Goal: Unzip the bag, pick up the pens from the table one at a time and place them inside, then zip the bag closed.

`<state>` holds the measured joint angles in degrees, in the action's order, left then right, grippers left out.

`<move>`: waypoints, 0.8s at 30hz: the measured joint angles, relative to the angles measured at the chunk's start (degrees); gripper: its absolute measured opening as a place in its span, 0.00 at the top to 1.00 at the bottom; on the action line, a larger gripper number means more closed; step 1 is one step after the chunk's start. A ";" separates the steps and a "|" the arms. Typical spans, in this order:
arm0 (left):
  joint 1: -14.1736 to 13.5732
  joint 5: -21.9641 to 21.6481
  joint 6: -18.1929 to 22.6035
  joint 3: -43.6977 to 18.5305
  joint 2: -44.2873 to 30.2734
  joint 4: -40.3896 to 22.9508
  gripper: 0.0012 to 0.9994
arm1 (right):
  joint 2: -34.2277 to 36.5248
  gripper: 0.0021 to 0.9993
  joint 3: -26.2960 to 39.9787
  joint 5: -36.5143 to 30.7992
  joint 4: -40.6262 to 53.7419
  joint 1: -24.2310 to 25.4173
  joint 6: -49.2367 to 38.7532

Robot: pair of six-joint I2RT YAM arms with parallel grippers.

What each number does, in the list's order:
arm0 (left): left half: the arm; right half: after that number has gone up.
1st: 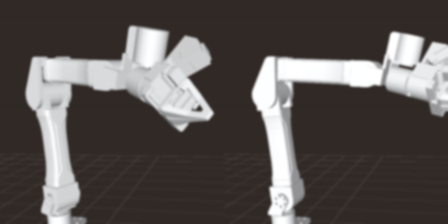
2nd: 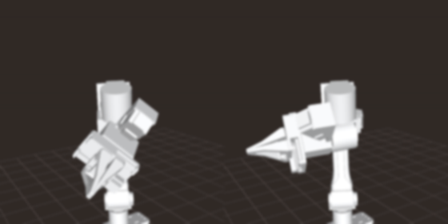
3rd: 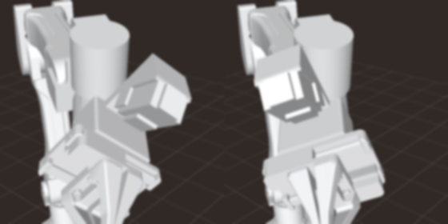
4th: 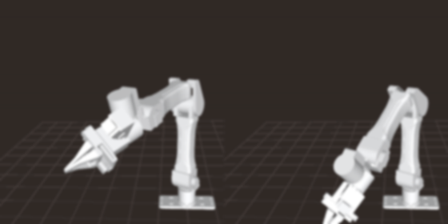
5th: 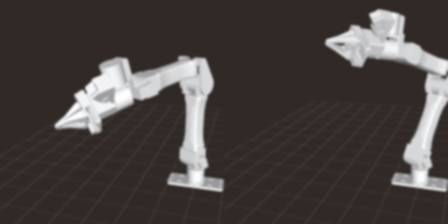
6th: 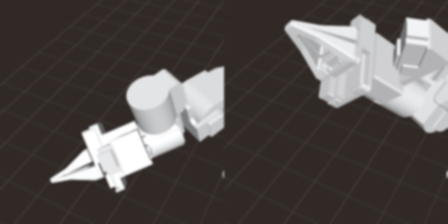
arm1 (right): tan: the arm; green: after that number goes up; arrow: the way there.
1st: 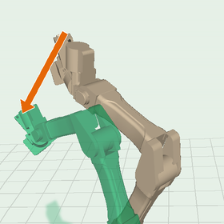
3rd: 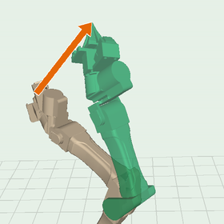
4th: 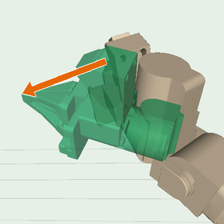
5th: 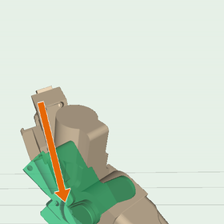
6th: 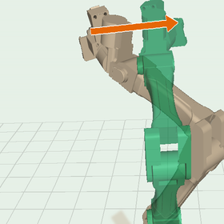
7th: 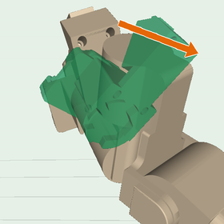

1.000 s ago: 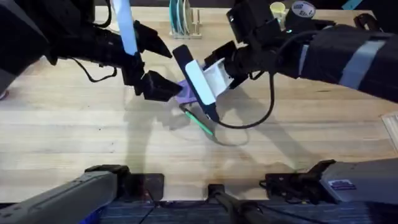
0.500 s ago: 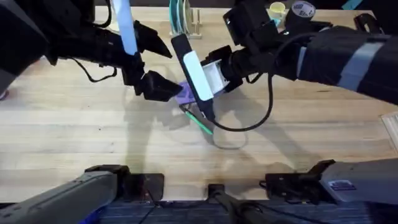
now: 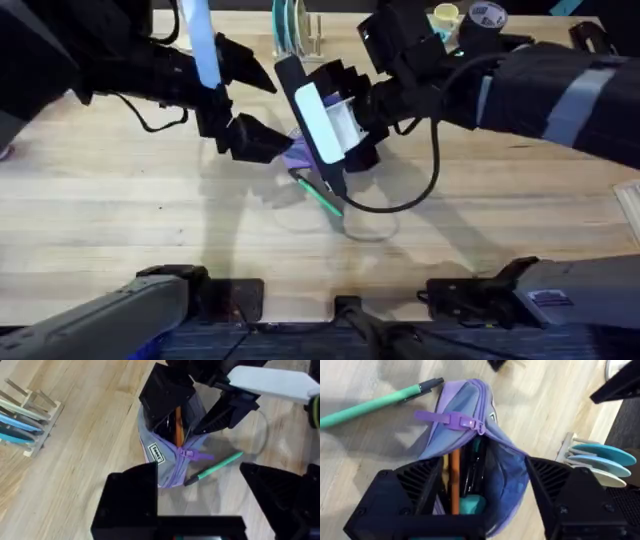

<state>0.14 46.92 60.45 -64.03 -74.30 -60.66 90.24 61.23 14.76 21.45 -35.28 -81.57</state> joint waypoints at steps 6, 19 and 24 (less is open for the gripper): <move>0.00 0.00 0.00 0.00 0.00 0.02 0.01 | -0.13 0.00 0.00 0.55 -0.42 0.84 4.29; 4.51 0.00 0.00 0.00 0.00 0.11 0.01 | -14.20 0.00 1.31 1.58 1.63 0.91 31.09; 7.87 -0.02 0.88 0.00 0.00 0.20 0.01 | -19.84 0.00 1.40 1.66 7.91 0.77 47.27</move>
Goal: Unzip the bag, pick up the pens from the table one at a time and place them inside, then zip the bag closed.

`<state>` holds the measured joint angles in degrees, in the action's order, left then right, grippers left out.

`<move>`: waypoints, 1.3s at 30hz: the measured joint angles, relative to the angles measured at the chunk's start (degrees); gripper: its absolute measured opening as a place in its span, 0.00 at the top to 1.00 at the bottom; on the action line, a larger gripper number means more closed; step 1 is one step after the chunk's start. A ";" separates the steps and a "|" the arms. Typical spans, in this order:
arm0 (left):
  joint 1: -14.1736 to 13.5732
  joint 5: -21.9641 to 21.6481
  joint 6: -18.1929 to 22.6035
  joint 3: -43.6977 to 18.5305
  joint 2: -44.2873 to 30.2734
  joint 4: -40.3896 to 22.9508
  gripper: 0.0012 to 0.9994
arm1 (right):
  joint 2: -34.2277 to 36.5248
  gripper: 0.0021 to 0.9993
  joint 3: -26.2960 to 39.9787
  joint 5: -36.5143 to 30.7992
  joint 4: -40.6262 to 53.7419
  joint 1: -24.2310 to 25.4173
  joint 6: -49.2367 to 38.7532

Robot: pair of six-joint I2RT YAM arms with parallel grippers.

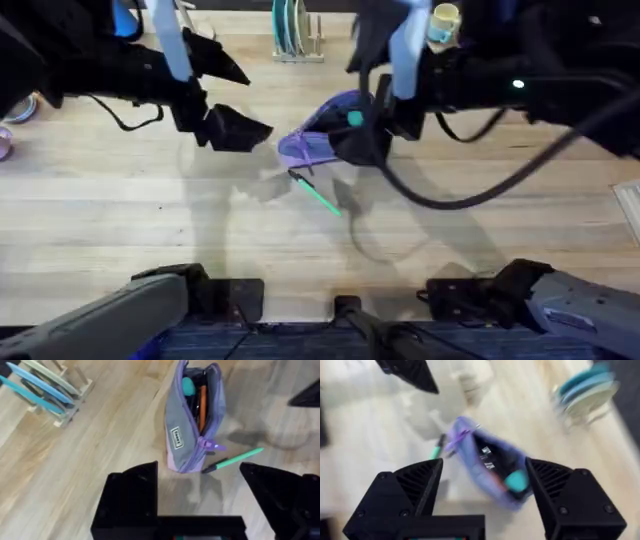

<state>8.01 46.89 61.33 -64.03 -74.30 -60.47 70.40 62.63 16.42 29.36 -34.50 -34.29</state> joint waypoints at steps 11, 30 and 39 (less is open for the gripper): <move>1.84 0.00 12.22 0.00 0.00 -0.02 0.01 | -3.46 0.00 0.02 0.45 19.42 -0.81 23.30; 1.84 -1.90 16.62 0.00 0.00 -0.17 0.01 | -0.09 0.00 0.02 1.01 22.91 -7.87 28.14; 1.84 -2.36 16.78 0.00 0.00 -0.17 0.01 | 4.30 0.00 0.02 0.86 20.09 -9.96 28.35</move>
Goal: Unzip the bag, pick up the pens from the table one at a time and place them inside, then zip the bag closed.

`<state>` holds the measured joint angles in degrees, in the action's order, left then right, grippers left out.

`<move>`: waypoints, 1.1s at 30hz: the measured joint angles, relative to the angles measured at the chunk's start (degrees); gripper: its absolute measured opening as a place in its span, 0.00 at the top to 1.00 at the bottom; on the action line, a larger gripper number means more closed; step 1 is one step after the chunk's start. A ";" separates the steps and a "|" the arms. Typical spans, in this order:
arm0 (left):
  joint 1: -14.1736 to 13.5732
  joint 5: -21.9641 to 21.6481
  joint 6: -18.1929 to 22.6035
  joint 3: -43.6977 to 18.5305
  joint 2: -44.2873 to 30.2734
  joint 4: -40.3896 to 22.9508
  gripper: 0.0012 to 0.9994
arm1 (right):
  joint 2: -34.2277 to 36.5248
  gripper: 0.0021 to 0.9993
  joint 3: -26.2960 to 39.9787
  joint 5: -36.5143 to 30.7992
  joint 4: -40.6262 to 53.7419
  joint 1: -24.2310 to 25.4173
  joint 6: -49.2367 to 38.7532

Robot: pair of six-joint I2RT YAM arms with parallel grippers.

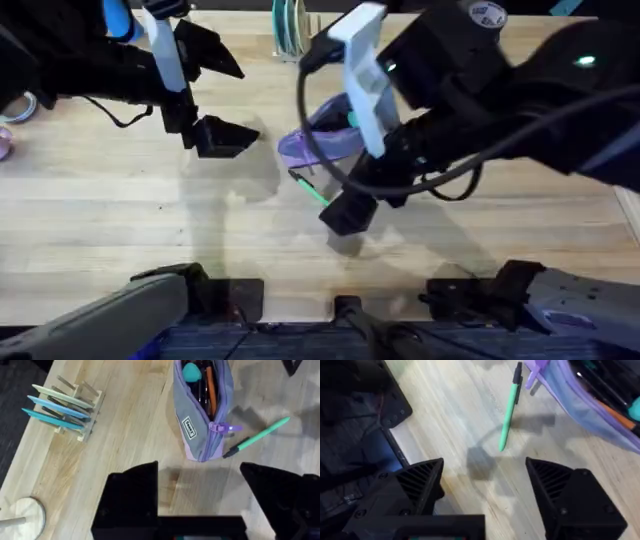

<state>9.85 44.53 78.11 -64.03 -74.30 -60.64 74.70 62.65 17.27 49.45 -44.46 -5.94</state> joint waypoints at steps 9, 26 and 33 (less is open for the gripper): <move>0.00 -0.46 -0.01 0.00 0.00 0.00 0.01 | 3.03 0.00 -0.91 -8.41 -6.84 -5.82 5.24; 0.00 -0.48 0.00 0.00 0.00 0.00 0.01 | 3.03 0.00 -11.55 -15.46 -20.64 -7.68 13.66; 0.00 -0.50 -0.01 0.00 0.00 0.00 0.01 | 6.13 0.00 -14.13 -20.01 -25.81 -10.14 16.29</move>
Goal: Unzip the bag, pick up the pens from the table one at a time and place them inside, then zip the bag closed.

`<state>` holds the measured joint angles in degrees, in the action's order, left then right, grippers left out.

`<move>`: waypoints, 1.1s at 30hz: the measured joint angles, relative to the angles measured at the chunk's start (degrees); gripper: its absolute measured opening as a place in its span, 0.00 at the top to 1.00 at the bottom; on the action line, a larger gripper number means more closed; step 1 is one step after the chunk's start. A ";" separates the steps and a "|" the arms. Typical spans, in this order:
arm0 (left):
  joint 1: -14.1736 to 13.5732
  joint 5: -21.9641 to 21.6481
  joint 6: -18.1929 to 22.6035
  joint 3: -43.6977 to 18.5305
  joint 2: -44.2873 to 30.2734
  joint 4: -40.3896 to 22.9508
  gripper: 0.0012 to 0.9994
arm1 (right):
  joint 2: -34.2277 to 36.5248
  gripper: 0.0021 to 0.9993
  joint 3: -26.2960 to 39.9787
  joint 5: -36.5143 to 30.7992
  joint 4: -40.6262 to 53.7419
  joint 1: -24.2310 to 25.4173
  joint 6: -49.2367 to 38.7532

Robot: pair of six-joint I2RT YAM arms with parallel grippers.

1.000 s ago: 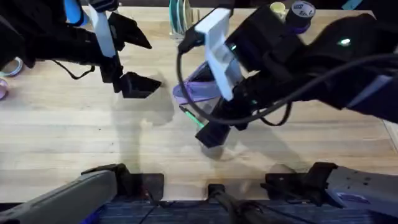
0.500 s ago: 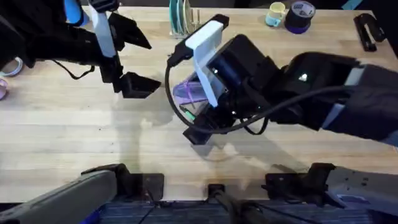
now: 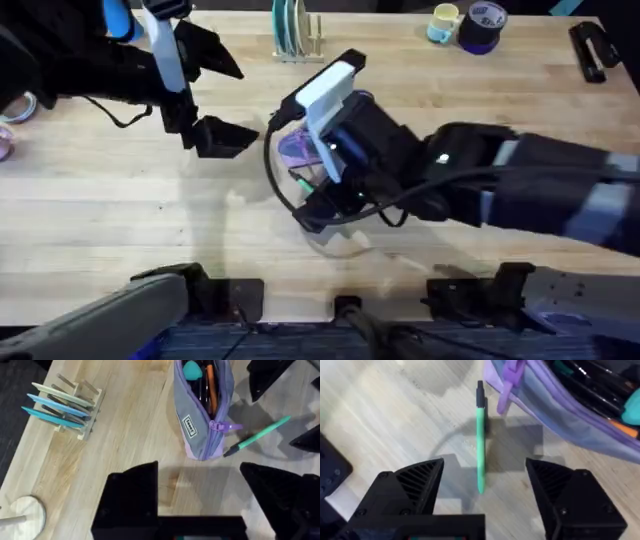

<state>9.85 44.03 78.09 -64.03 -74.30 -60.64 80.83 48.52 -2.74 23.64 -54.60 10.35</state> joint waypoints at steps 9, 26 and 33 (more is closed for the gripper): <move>0.00 -0.07 0.01 0.00 0.00 0.00 0.01 | 4.18 0.00 -0.05 -1.86 -2.38 -0.14 1.66; 0.00 -0.15 0.01 0.00 0.00 0.00 0.01 | 9.12 0.04 0.01 -5.72 -4.55 -2.23 2.91; 0.00 -0.15 0.00 0.00 0.00 0.00 0.01 | 9.56 0.51 0.12 -7.57 -5.36 -3.25 2.98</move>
<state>9.85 43.88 78.09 -64.03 -74.30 -60.64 90.39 48.64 -10.30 18.28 -57.85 13.33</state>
